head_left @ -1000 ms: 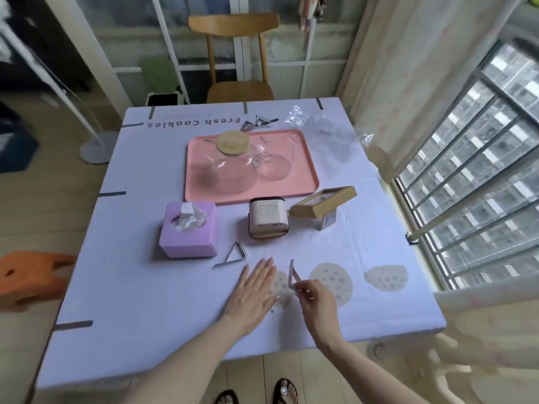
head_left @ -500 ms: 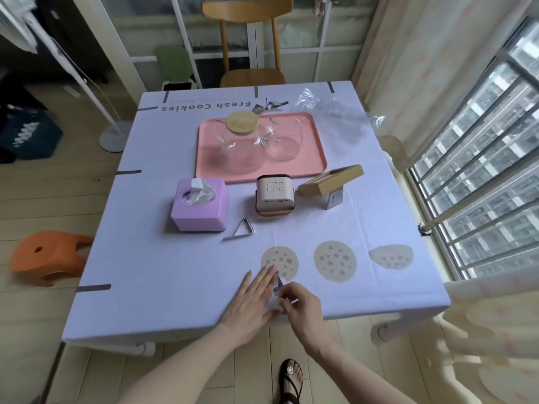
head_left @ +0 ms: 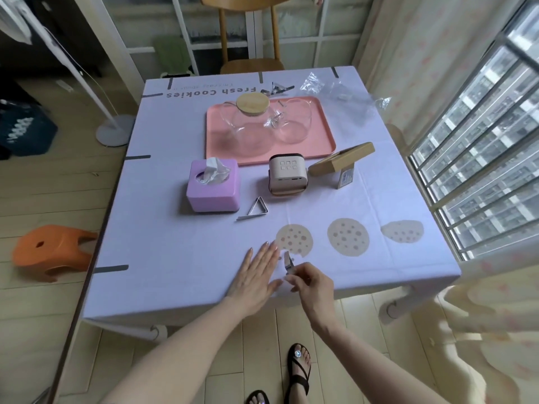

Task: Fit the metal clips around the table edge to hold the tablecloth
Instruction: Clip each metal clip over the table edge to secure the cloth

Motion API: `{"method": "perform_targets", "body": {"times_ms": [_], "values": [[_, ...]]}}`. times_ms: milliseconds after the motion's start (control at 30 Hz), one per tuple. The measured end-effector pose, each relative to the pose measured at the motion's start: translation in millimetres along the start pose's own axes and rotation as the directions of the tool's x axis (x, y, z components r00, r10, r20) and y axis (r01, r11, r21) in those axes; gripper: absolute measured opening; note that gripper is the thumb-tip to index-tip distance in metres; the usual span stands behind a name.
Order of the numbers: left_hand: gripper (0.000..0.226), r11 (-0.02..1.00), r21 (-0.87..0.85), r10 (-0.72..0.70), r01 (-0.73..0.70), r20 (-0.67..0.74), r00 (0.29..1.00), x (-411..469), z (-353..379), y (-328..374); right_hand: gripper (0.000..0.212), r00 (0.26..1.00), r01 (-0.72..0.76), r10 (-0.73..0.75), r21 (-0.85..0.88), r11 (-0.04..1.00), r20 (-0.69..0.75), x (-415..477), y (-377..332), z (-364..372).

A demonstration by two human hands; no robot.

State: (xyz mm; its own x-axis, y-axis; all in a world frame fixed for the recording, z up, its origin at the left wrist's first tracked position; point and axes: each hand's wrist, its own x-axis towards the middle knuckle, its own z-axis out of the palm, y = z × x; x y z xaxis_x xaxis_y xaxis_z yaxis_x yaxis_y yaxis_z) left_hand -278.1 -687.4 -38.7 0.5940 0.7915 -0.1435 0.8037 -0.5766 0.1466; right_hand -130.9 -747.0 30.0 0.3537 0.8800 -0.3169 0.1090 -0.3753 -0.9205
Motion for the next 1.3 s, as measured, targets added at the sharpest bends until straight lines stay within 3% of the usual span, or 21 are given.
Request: {"method": "perform_targets", "body": {"times_ms": [467, 767, 1067, 1300], "values": [[0.065, 0.998, 0.041, 0.050, -0.049, -0.042, 0.998, -23, 13, 4, 0.017, 0.997, 0.004, -0.004, -0.003, 1.000, -0.082, -38, 12, 28], [0.064, 0.996, -0.058, 0.072, -0.074, -0.048, 0.996, -24, 15, 2, 0.026, 0.981, -0.001, 0.001, 0.000, 1.000, -0.193, -39, 23, 28], [0.075, 0.982, -0.178, 0.052, -0.068, -0.091, 0.994, -24, 12, 6, 0.019, 0.974, -0.064, 0.082, 0.089, 0.994, -0.210, -41, 37, 31], [0.073, 0.991, -0.116, 0.059, -0.066, -0.066, 0.996, -22, 13, 8, 0.017, 0.982, -0.080, 0.089, 0.058, 0.995, -0.165, -40, 46, 27]]}}
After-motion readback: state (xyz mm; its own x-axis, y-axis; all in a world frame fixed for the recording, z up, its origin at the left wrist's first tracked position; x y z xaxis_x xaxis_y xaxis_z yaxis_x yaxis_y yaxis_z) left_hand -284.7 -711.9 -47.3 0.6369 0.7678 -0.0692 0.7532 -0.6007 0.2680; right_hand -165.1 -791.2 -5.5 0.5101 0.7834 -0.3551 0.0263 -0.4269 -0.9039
